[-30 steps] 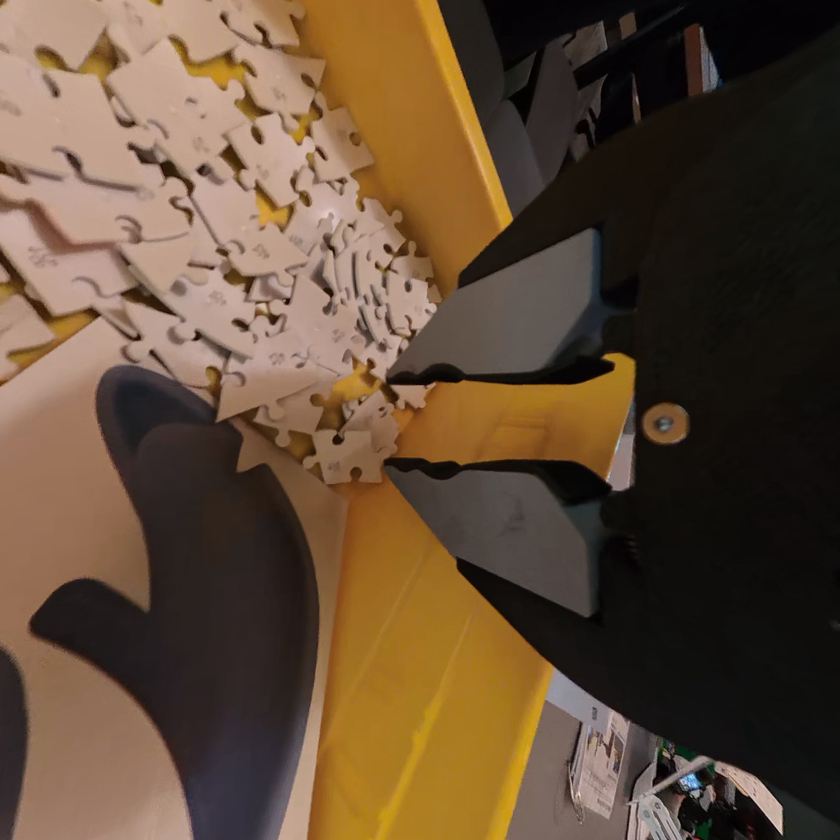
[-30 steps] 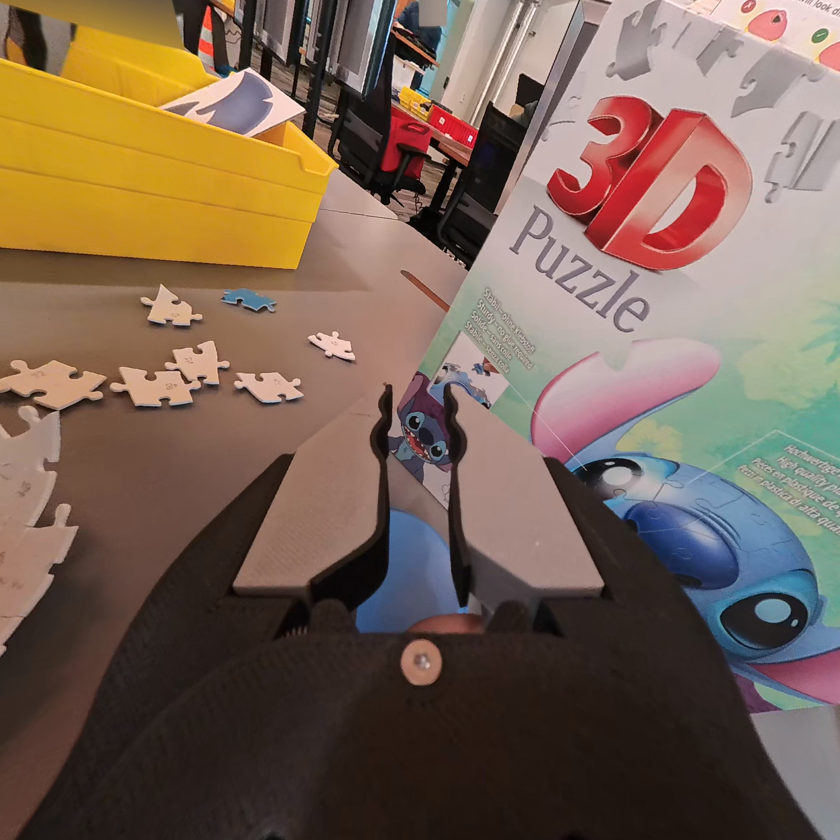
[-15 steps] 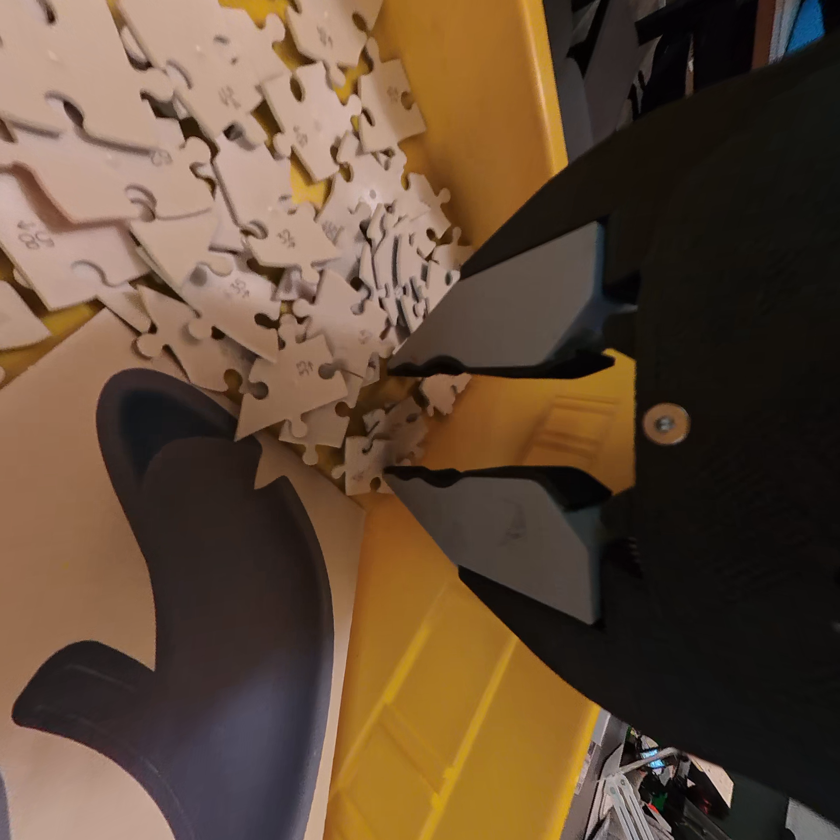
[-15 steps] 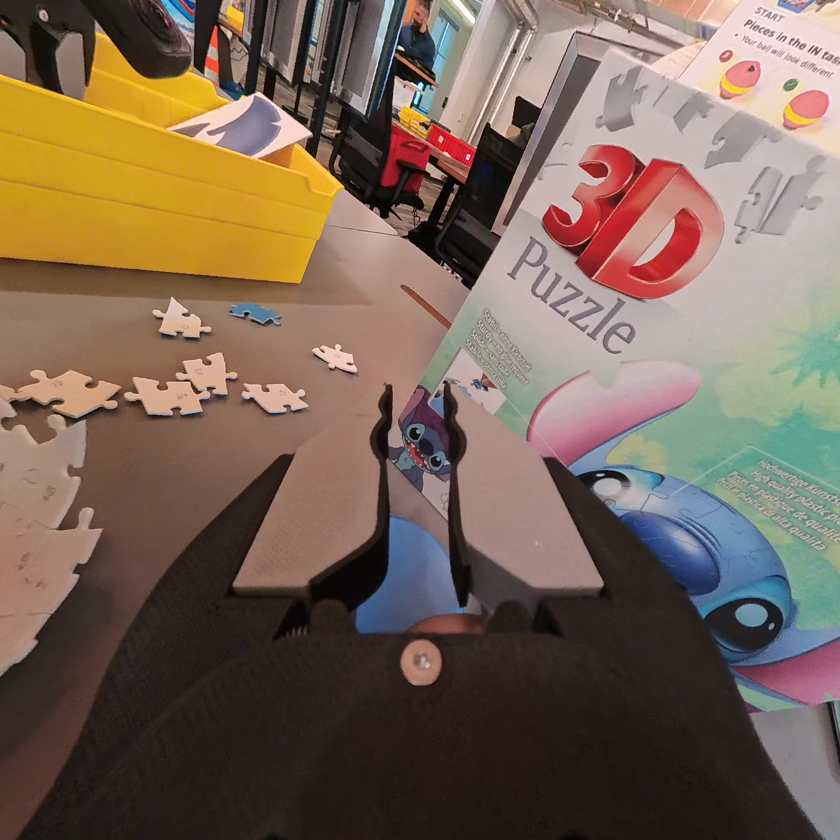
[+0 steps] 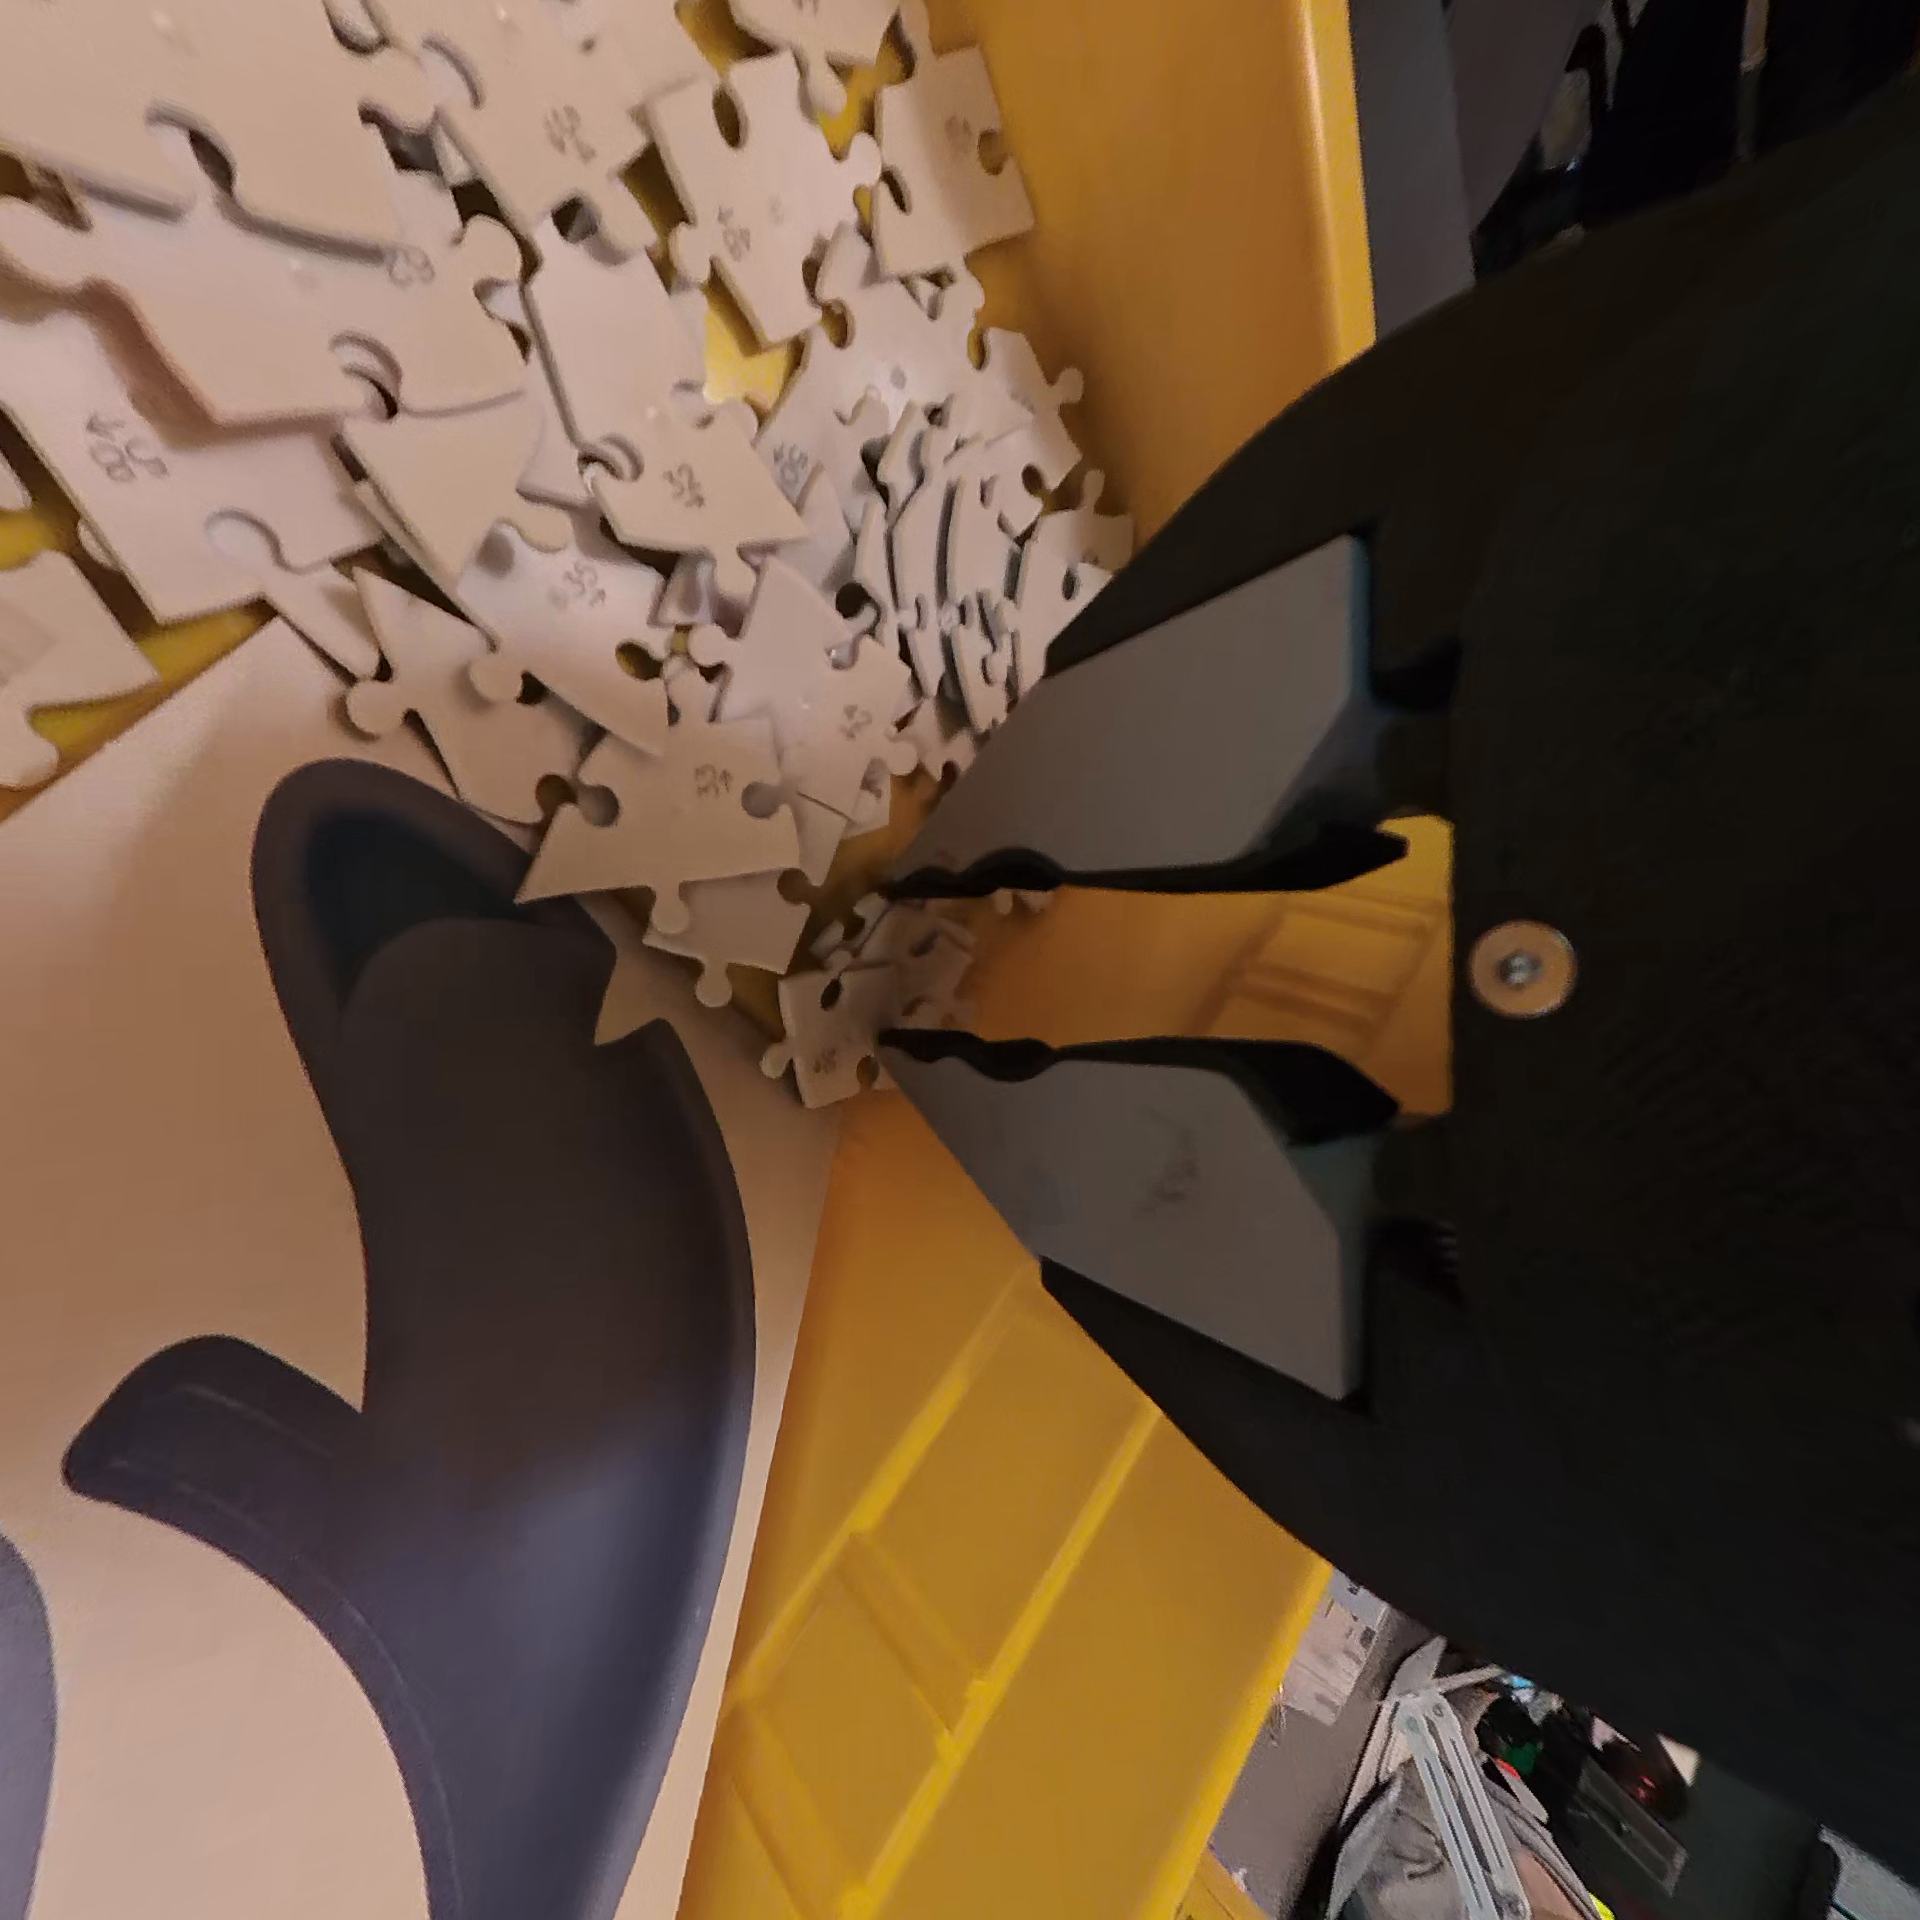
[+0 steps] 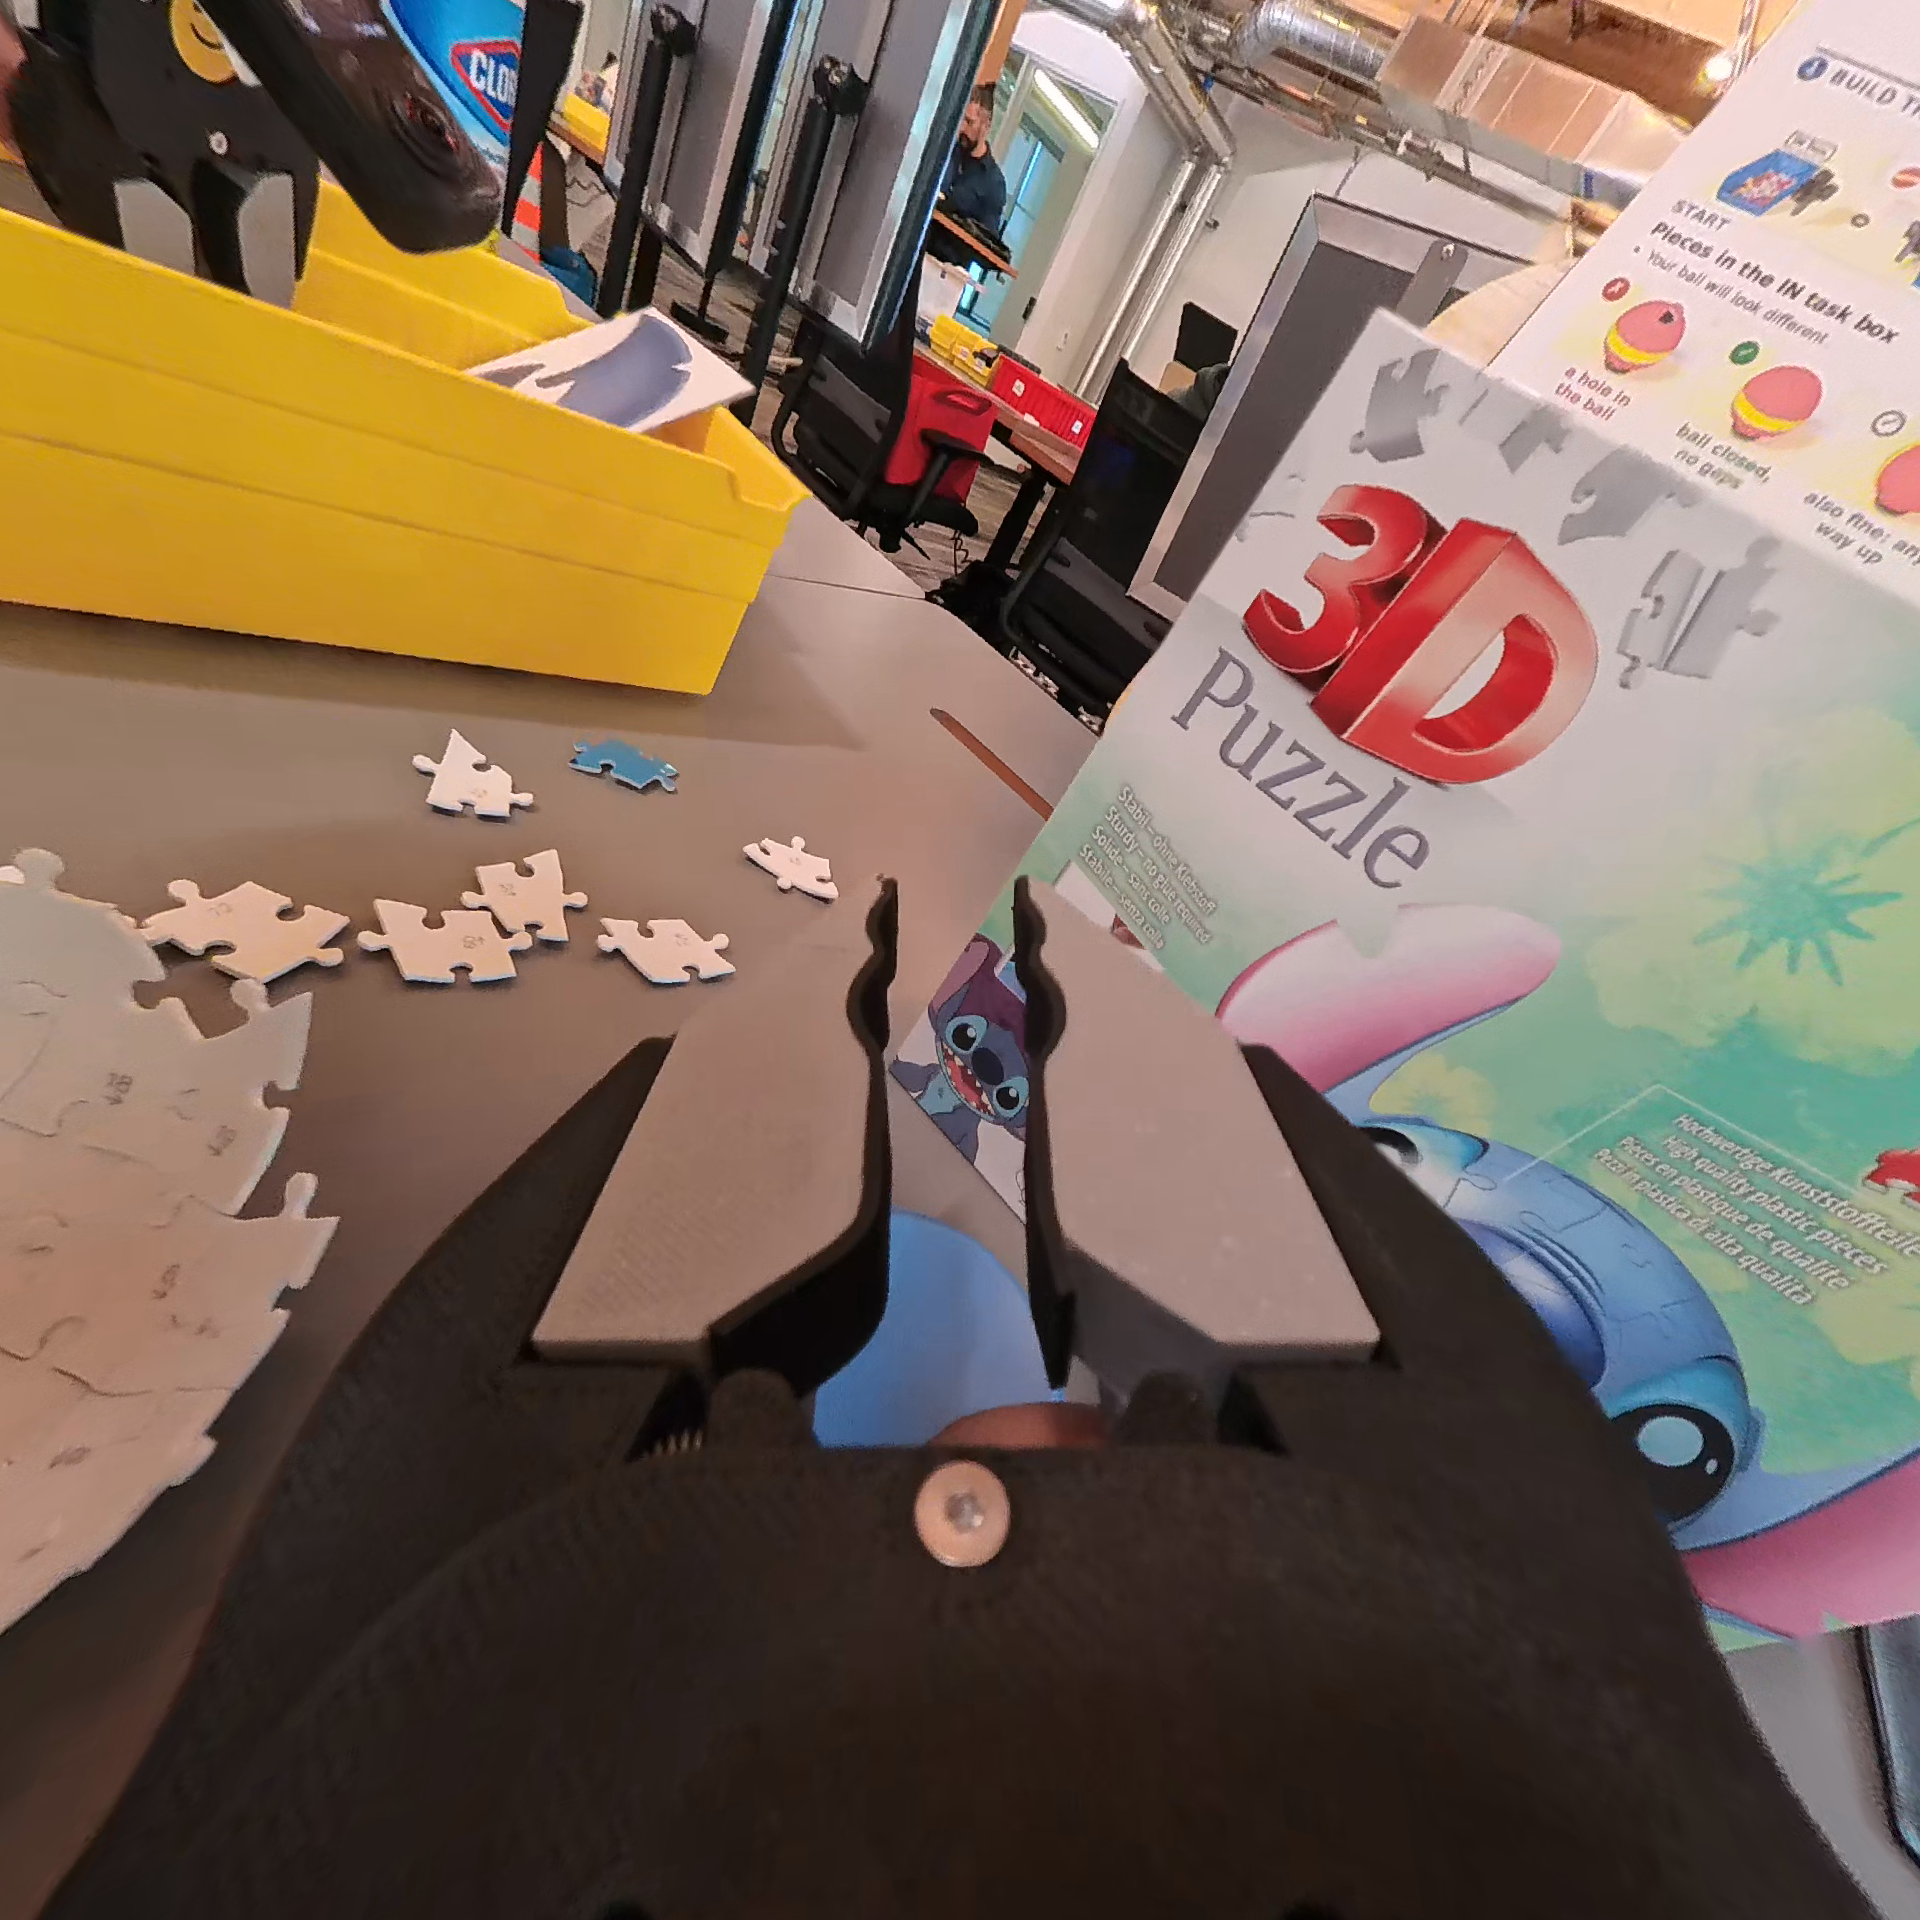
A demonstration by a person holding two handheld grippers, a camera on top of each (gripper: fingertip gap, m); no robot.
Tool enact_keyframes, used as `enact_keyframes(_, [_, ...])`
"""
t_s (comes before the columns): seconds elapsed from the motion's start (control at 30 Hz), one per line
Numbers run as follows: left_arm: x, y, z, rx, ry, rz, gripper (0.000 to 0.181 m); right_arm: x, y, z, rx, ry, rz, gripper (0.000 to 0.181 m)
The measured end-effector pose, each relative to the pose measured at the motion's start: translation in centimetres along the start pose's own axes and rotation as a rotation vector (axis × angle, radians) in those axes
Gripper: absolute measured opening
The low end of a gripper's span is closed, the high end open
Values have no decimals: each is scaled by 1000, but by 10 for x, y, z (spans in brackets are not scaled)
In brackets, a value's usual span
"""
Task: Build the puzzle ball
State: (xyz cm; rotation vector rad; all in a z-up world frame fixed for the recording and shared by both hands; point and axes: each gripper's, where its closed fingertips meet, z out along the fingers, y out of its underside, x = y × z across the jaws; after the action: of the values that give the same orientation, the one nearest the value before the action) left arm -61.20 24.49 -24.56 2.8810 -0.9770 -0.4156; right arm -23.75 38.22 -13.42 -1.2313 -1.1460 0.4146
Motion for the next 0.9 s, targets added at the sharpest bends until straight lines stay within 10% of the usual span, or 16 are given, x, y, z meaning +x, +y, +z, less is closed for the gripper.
enact_keyframes(0.27, [-8,6,-16,33,-74,37,4,-2,-7,-3,18,1,-15,18])
enact_keyframes(0.47, [0,10,-35,129,41,-36,3,-6,-11,-4,24,-15,-16,18])
enact_keyframes(0.7, [18,-26,-86,554,380,-244,3,-8,-8,0,-20,-54,39,21])
enact_keyframes(0.9, [45,-21,-73,534,411,-197,4,-6,-9,3,-20,-41,72,20])
